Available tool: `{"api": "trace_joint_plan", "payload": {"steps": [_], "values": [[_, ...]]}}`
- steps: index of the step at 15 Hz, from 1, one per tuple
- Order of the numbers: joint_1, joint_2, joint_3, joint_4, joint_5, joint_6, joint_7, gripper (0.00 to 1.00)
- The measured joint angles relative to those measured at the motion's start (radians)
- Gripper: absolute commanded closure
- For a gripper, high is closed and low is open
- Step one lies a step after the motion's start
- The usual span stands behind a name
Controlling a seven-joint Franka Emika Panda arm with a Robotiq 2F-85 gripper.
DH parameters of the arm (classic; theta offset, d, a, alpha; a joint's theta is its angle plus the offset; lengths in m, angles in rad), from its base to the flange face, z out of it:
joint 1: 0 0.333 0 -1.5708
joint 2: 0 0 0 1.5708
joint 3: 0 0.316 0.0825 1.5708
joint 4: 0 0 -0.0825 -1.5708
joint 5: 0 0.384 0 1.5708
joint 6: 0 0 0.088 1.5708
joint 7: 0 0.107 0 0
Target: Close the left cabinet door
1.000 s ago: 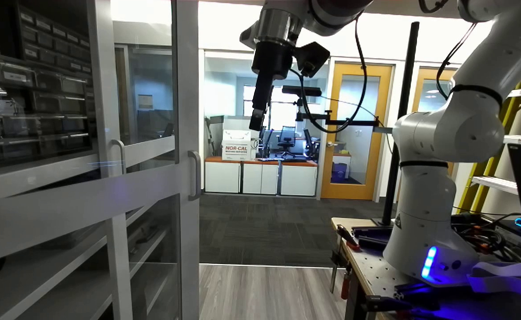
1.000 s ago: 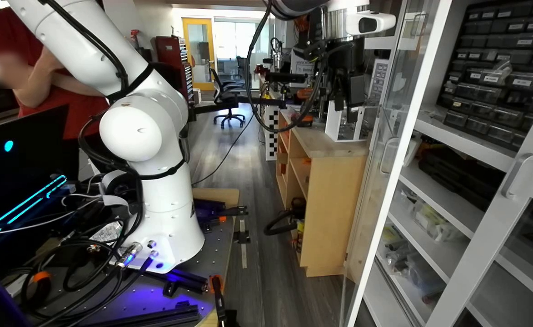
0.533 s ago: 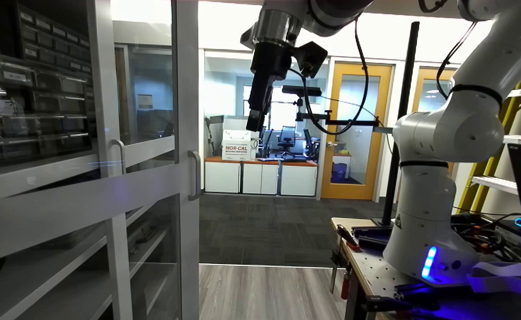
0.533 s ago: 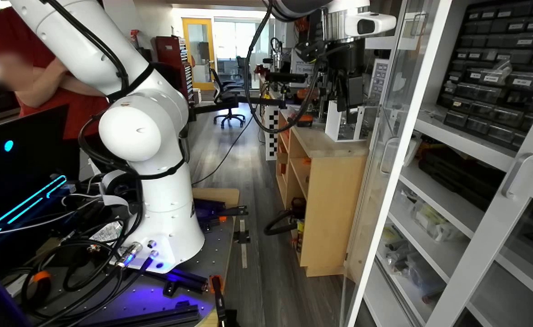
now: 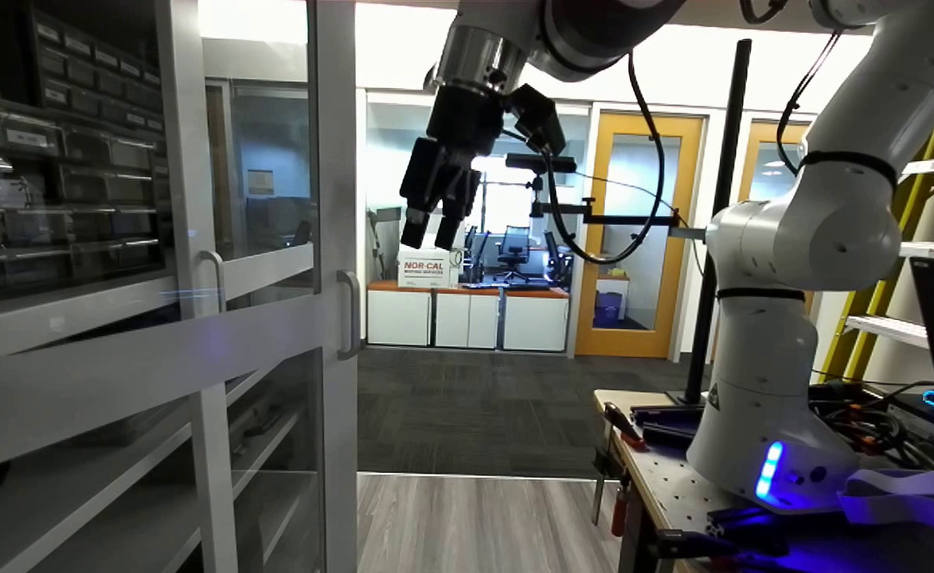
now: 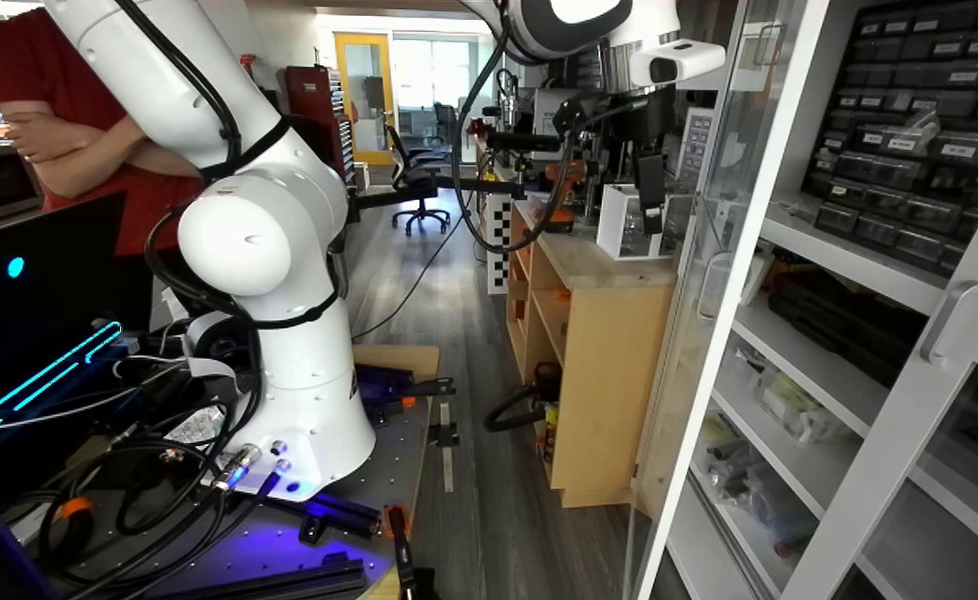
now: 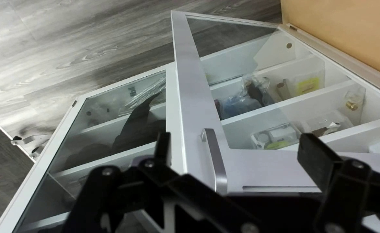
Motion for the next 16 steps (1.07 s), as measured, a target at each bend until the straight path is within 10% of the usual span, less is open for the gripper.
{"api": "trace_joint_plan", "payload": {"steps": [16], "values": [[-0.098, 0.212, 0.078, 0.0, -0.283, 0.326, 0.277, 0.0]]}}
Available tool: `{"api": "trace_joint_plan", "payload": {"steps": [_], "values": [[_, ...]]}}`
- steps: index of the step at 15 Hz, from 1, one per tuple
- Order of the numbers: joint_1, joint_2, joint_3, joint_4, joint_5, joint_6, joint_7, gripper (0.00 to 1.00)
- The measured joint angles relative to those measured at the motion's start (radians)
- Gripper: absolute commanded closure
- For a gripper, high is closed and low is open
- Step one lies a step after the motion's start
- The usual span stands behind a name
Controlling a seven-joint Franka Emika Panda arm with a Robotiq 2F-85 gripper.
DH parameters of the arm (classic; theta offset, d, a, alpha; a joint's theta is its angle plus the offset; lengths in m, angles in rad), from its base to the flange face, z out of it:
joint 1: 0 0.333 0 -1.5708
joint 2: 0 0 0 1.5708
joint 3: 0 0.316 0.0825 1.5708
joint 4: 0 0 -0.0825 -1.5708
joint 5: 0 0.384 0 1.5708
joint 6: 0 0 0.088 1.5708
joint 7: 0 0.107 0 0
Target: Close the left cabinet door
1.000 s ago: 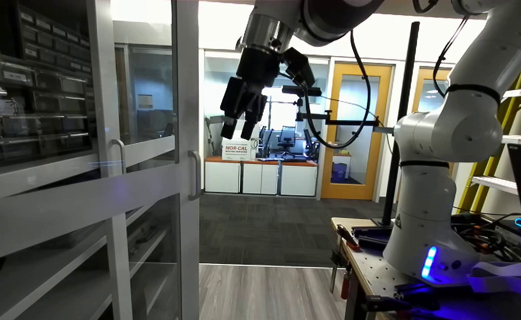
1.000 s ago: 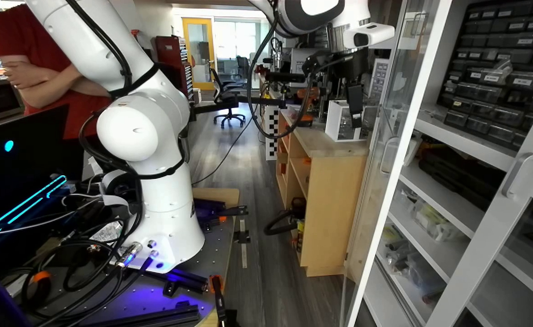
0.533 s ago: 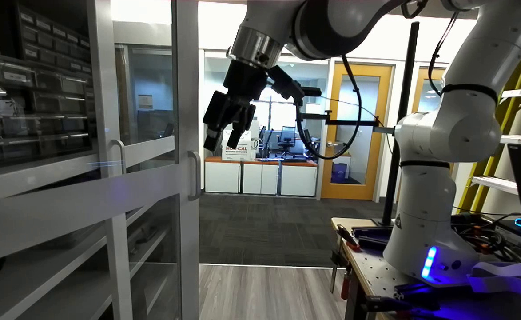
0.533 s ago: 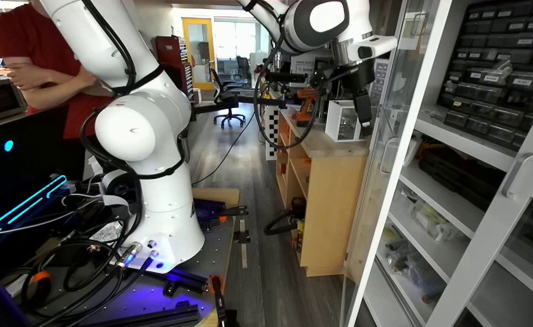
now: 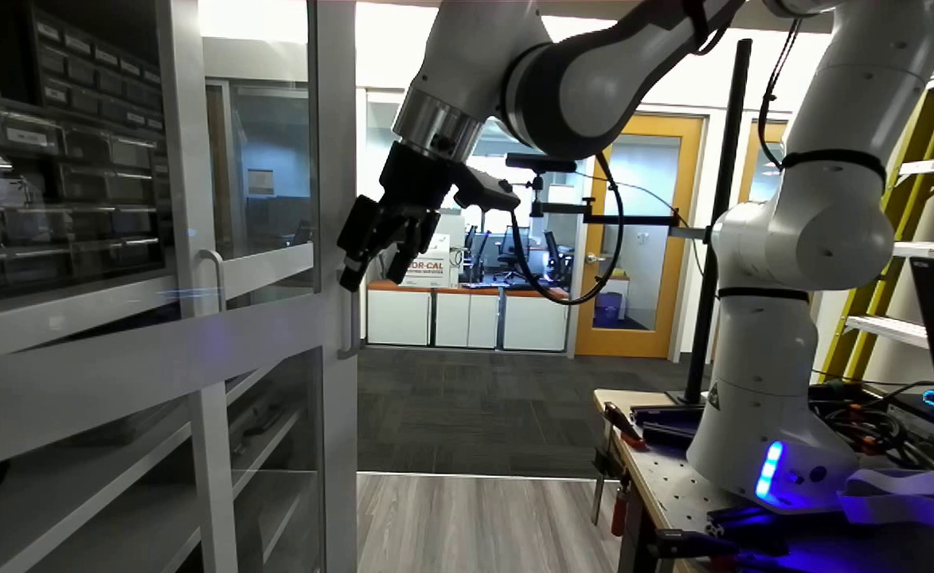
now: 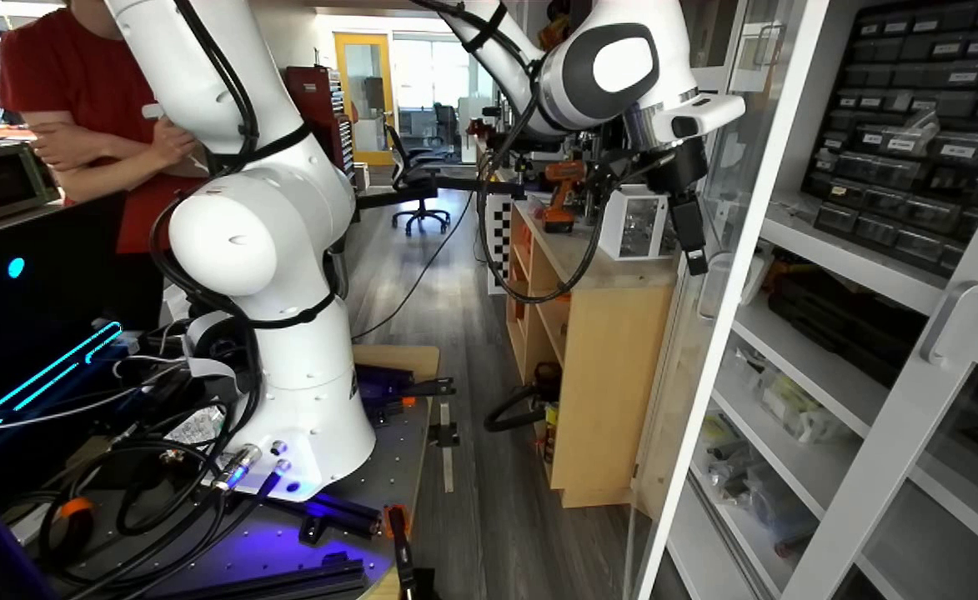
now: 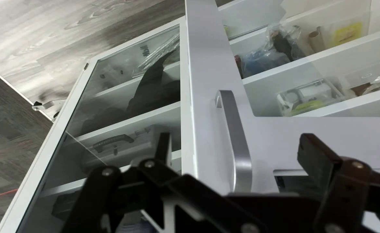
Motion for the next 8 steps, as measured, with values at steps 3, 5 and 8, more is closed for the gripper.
{"api": "trace_joint_plan", "payload": {"steps": [3, 5, 8], "values": [[-0.004, 0.02, 0.0, 0.001, -0.043, 0.035, 0.061, 0.22], [-0.004, 0.032, 0.0, 0.001, -0.064, 0.056, 0.092, 0.33], [-0.005, 0.044, 0.0, 0.002, -0.096, 0.079, 0.123, 0.53]]}}
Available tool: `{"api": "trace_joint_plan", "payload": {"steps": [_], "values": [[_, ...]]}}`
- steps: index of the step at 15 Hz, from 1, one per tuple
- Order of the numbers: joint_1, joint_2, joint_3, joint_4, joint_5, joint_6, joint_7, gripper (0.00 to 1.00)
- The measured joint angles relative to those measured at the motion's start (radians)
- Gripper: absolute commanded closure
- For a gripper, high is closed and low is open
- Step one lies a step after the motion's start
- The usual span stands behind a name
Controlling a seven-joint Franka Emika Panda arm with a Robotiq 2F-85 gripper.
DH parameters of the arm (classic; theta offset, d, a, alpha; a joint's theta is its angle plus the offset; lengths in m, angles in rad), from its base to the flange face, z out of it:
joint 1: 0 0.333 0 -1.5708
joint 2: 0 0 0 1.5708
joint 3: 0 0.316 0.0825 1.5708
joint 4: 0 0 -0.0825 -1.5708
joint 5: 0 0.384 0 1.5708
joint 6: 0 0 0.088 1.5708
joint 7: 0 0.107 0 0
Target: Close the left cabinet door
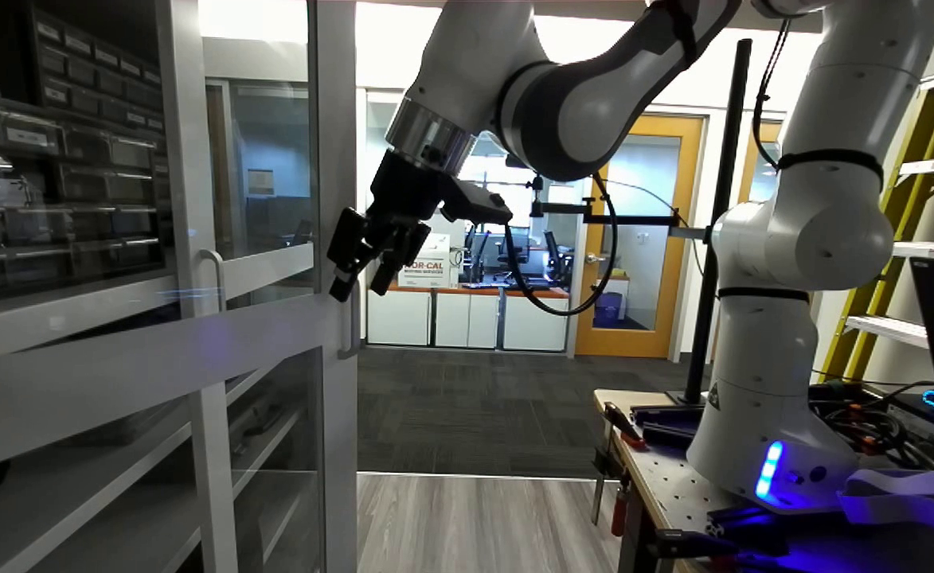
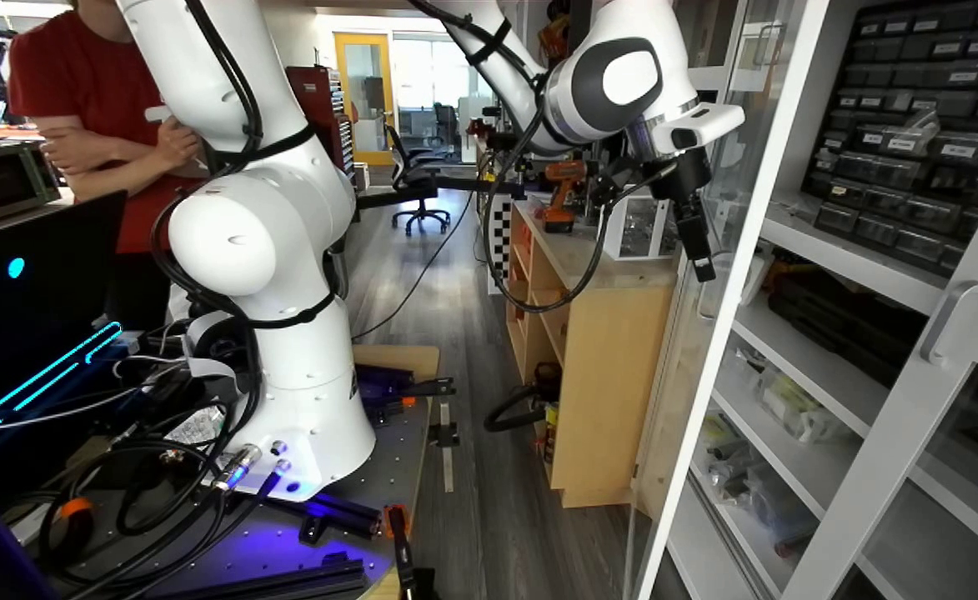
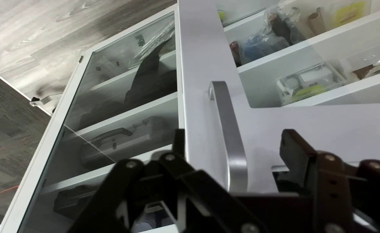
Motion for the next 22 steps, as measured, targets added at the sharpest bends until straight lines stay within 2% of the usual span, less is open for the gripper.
{"api": "trace_joint_plan", "payload": {"steps": [6, 8, 10, 16, 22], "values": [[-0.002, 0.013, 0.0, 0.003, -0.037, 0.02, 0.029, 0.93], [-0.002, 0.013, 0.0, 0.004, -0.039, 0.022, 0.029, 0.99], [-0.006, 0.013, -0.001, 0.003, -0.05, 0.022, 0.029, 0.95], [-0.006, 0.021, -0.005, 0.01, -0.057, 0.022, 0.02, 0.95], [-0.008, 0.077, -0.03, 0.064, -0.077, 0.033, -0.025, 0.95]]}}
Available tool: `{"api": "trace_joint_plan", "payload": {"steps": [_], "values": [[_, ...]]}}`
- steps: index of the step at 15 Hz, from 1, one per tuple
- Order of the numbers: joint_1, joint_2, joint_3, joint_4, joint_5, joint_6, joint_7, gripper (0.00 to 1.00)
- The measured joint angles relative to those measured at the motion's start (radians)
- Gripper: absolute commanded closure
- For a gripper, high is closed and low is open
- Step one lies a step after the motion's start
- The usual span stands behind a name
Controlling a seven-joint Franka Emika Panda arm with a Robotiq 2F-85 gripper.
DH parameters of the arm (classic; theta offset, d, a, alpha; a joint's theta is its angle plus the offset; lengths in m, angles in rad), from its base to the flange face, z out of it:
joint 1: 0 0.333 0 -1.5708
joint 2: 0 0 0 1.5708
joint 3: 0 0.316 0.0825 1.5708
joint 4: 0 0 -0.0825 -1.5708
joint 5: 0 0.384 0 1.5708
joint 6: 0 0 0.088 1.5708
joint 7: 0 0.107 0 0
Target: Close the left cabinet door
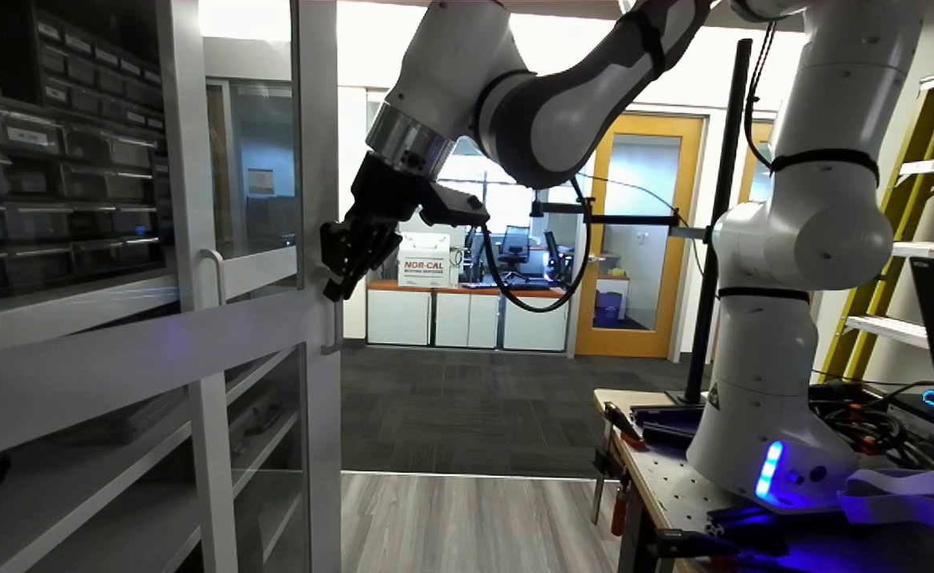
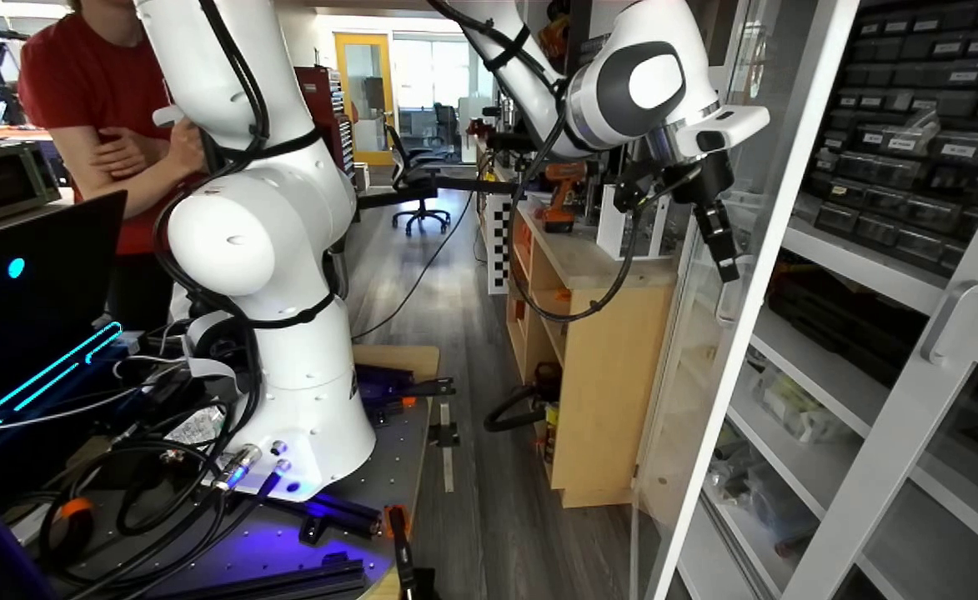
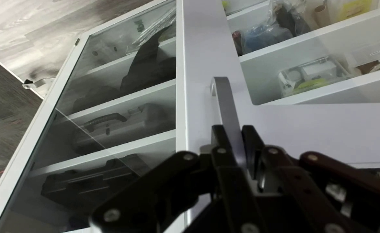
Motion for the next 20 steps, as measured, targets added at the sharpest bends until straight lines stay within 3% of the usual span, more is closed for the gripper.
{"api": "trace_joint_plan", "payload": {"steps": [8, 12, 15, 20], "values": [[0.0, 0.163, -0.067, 0.148, 0.056, 0.085, -0.234, 0.95], [0.018, 0.242, -0.099, 0.235, 0.237, 0.098, -0.525, 0.95], [0.0, 0.293, -0.086, 0.296, 0.365, 0.096, -0.738, 0.95], [-0.02, 0.365, -0.073, 0.385, 0.464, 0.095, -0.929, 0.95]]}}
